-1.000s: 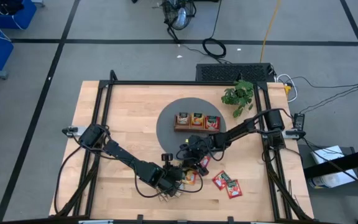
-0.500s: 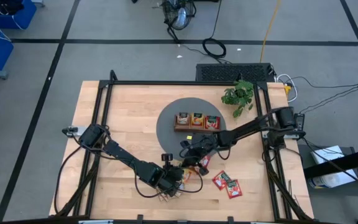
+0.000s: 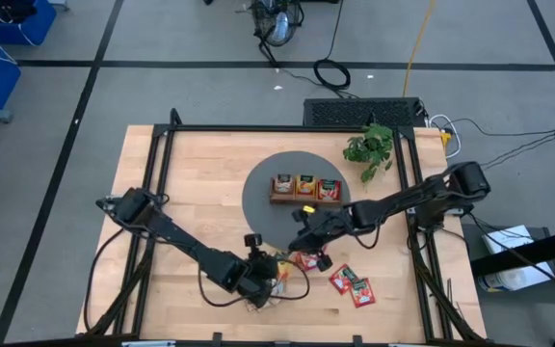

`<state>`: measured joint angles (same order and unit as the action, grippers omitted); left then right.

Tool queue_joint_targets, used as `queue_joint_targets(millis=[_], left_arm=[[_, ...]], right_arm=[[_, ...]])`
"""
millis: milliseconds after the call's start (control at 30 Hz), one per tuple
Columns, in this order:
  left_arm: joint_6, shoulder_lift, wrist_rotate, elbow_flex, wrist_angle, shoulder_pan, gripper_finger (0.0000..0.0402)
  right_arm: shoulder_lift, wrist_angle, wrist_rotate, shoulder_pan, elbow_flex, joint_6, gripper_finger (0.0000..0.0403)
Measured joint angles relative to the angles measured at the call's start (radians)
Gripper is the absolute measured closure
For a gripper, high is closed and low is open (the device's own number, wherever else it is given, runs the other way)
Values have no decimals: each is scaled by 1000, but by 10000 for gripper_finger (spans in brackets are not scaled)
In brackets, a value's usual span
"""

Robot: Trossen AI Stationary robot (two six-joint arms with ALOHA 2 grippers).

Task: Pick & Place Tea
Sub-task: Put the yellow tea bag to the middle section into the wooden organizer

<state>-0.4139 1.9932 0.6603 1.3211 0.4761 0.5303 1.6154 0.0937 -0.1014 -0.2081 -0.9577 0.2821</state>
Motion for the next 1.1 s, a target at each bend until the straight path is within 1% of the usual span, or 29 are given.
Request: queue_joint_targets(millis=[133,233,267,467,600,700,800,900,1000,1100], left_arm=[[-17,-41,113,-1,-4,13,355],[-41,-72,195,0,-10,12,326],[-50,-78,206,0,-10,12,314],[-56,-97,204,1,-69,14,232],[-29,-96,164,1,-116,7,188],[1,-96,120,1,-157,1,165],[30,-97,90,1,-187,-9,152],[31,-97,70,1,-187,-25,150],[25,-97,54,1,-189,-44,160],[27,-97,41,1,-186,-58,186]], right_arm=[[-31,-19,44,-1,0,-2,403],[-60,-30,79,-10,0,-1,403],[-72,-39,92,-15,0,-1,403],[-116,-68,171,-59,0,19,403],[-121,-67,210,-82,0,30,403],[-120,-64,211,-88,0,33,403],[-120,-56,211,-89,0,37,403],[-119,-38,212,-89,0,44,403],[-119,-5,211,-89,0,46,403],[-119,-1,211,-89,0,52,403]])
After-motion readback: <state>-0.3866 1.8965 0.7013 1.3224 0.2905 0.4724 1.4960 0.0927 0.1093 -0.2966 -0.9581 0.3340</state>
